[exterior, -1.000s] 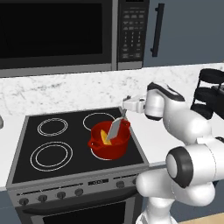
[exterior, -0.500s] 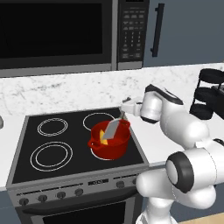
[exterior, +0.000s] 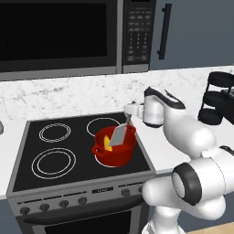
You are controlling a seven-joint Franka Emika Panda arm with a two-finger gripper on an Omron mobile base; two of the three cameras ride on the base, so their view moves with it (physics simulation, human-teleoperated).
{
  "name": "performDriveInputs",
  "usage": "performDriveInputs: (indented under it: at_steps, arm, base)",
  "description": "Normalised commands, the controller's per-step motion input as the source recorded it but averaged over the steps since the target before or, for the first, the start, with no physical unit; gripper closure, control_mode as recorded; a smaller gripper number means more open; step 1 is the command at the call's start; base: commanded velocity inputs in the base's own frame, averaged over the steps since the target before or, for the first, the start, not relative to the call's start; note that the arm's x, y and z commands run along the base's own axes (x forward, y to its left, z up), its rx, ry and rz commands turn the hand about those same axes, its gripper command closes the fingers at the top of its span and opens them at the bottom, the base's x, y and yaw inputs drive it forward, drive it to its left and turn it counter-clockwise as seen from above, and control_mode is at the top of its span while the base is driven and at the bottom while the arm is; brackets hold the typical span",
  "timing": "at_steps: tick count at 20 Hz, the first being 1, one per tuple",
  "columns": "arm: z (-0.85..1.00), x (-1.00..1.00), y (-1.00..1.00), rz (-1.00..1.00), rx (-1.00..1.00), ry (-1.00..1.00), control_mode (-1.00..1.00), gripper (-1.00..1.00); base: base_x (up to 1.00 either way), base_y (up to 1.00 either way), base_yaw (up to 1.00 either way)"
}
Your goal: Put the corn and bell pepper in the pot. Retrieve the spatula and lightly stir the vegetables in the pot.
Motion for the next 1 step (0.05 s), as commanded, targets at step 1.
performDriveInputs:
  at_steps: [1]
  arm:
    - [-0.16,-0.01,0.00,-0.05,-0.01,0.00,-1.00,1.00]
  base:
    - [0.00,0.00,0.00]
